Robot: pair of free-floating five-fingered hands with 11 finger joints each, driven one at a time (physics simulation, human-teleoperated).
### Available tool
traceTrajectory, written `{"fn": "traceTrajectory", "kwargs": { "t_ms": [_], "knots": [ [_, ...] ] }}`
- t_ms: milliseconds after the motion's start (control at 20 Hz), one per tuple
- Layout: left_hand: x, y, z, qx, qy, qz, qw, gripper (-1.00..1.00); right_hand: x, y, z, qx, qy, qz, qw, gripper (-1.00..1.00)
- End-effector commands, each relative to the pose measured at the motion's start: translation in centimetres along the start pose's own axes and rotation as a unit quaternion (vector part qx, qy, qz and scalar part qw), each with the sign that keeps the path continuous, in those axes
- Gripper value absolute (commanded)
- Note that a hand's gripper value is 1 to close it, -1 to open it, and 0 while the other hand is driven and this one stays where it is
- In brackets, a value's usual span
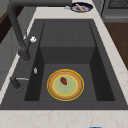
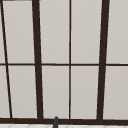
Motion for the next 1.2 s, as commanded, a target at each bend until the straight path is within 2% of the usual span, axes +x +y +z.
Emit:
{"fn": "traceTrajectory", "kwargs": {
  "t_ms": [0, 50, 250, 350, 500, 550, 600, 650, 750, 1000, 1150],
  "knots": [
    [-0.5, -1.6, 0.9, -0.025, 0.019, -0.005, 0.9995, 1.00, 0.0, 0.0, 0.0, 0.000, 0.000, 0.000, 1.0000, 0.00],
    [-0.6, -1.4, 1.0, -0.020, 0.022, -0.009, 0.9995, 1.00, 0.0, 0.0, 0.0, 0.000, 0.000, 0.000, 1.0000, 0.00],
    [-1.3, -0.4, 1.9, -0.012, 0.008, -0.007, 0.9999, 1.00, 0.0, 0.0, 0.0, 0.000, 0.000, 0.000, 1.0000, 0.00],
    [-1.3, -0.1, 2.1, 0.006, -0.002, -0.006, 1.0000, 1.00, 0.0, 0.0, 0.0, 0.000, 0.000, 0.000, 1.0000, 0.00],
    [-1.3, 0.6, 1.7, 0.009, -0.005, -0.012, 0.9999, 1.00, 0.0, 0.0, 0.0, 0.000, 0.000, 0.000, 1.0000, 0.00],
    [-1.3, 0.8, 2.4, 0.024, -0.022, -0.011, 0.9994, 1.00, 0.0, 0.0, 0.0, 0.000, 0.000, 0.000, 1.0000, 0.00],
    [-1.5, 1.4, 2.2, 0.024, -0.032, -0.010, 0.9992, 1.00, 0.0, 0.0, 0.0, 0.000, 0.000, 0.000, 1.0000, 0.00],
    [-0.9, 1.6, 1.6, 0.017, -0.027, -0.010, 0.9995, 1.00, 0.0, 0.0, 0.0, 0.000, 0.000, 0.000, 1.0000, 0.00],
    [-0.7, 2.3, 1.4, 0.014, -0.025, -0.004, 0.9996, 1.00, 0.0, 0.0, 0.0, 0.000, 0.000, 0.000, 1.0000, 0.00],
    [0.9, 3.5, 0.2, 0.010, -0.017, -0.011, 0.9997, 1.00, 0.0, 0.0, 0.0, 0.000, 0.000, 0.000, 1.0000, 0.00],
    [1.5, 4.0, -0.5, 0.013, -0.014, -0.012, 0.9997, 1.00, 0.0, 0.0, 0.0, 0.000, 0.000, 0.000, 1.0000, 0.00]
  ]
}}
